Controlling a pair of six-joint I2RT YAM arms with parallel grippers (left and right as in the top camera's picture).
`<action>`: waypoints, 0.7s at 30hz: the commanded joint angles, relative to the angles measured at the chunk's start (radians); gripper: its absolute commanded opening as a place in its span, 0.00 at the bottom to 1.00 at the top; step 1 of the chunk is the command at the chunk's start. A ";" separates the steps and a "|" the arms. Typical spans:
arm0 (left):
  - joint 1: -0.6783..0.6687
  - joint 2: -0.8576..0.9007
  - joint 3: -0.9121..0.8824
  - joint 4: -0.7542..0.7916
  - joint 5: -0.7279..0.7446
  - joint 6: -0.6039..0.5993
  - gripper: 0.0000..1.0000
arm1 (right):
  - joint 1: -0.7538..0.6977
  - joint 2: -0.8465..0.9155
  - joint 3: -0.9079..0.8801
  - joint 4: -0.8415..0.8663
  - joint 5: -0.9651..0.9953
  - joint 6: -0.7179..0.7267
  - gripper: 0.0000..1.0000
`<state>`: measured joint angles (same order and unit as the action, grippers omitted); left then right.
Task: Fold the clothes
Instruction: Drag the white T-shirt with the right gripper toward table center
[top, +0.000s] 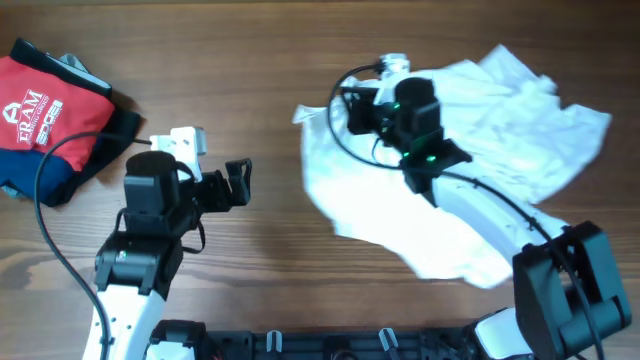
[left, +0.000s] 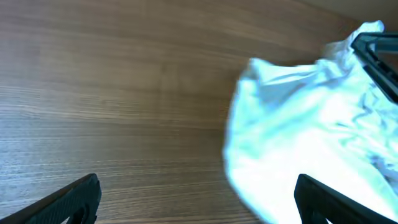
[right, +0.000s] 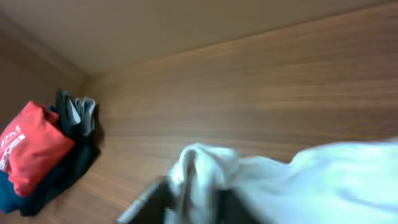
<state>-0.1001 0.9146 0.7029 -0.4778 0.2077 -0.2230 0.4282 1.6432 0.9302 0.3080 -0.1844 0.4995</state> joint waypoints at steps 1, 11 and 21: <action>-0.008 0.044 0.020 0.006 0.013 -0.006 1.00 | -0.019 -0.026 0.009 -0.065 0.132 0.018 1.00; -0.008 0.137 0.020 0.006 0.148 -0.024 1.00 | -0.359 -0.327 0.009 -0.578 0.201 -0.061 0.99; -0.131 0.441 0.020 0.083 0.171 -0.153 1.00 | -0.589 -0.435 0.008 -1.018 0.218 -0.132 1.00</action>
<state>-0.1776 1.2655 0.7055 -0.4328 0.3538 -0.3088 -0.1349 1.2171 0.9360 -0.6807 0.0120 0.3943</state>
